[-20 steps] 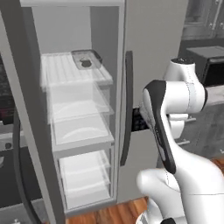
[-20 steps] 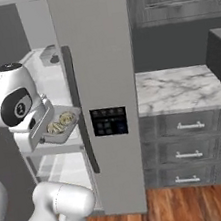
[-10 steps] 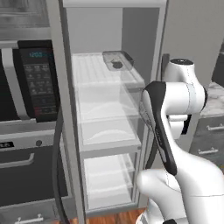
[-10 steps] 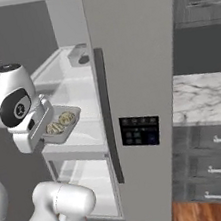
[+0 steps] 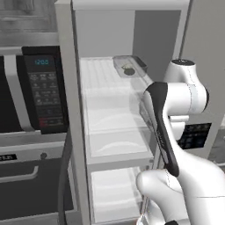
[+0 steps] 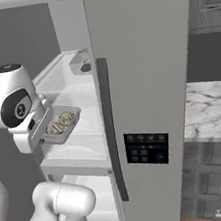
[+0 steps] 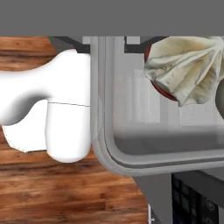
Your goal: Place two dumplings into each of the tupperware containers and then place the containers in the fridge.
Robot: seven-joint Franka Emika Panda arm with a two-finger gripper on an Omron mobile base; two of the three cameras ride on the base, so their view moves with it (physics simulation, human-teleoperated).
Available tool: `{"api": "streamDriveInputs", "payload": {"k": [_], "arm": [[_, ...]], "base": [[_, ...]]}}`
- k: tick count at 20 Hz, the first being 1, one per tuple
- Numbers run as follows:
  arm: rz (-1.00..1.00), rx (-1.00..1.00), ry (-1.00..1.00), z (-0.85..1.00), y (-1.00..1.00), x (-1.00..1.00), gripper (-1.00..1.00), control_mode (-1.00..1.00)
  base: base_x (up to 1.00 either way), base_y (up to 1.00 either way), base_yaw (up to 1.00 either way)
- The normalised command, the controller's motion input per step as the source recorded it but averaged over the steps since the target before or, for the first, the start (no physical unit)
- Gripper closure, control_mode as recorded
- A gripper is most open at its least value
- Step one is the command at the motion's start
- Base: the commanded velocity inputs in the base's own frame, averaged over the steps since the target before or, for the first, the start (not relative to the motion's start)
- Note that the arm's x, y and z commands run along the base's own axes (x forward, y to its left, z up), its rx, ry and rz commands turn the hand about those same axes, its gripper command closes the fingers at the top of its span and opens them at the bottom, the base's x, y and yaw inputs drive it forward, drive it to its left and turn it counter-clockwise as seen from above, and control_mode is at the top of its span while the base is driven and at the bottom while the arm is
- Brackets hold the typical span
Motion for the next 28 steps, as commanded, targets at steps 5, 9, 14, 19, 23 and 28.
{"api": "streamDriveInputs", "payload": {"k": [5, 9, 14, 19, 23, 28], "arm": [[0.0, 0.0, 0.0, 0.0, 0.0, 0.0, 1.0, 1.0], [0.0, 0.0, 0.0, 0.0, 0.0, 0.0, 1.0, 1.0], [0.0, 0.0, 0.0, 0.0, 0.0, 0.0, 1.0, 1.0], [0.0, 0.0, 0.0, 0.0, 0.0, 0.0, 1.0, 1.0], [0.0, 0.0, 0.0, 0.0, 0.0, 0.0, 1.0, 1.0], [0.0, 0.0, 0.0, 0.0, 0.0, 0.0, 1.0, 1.0]], "base": [[0.38, 0.43, 0.03], [0.49, 0.11, 0.01], [0.41, 0.0, 0.0], [0.4, 0.0, 0.0], [0.53, 0.0, 0.0], [0.42, 0.0, 0.0]]}}
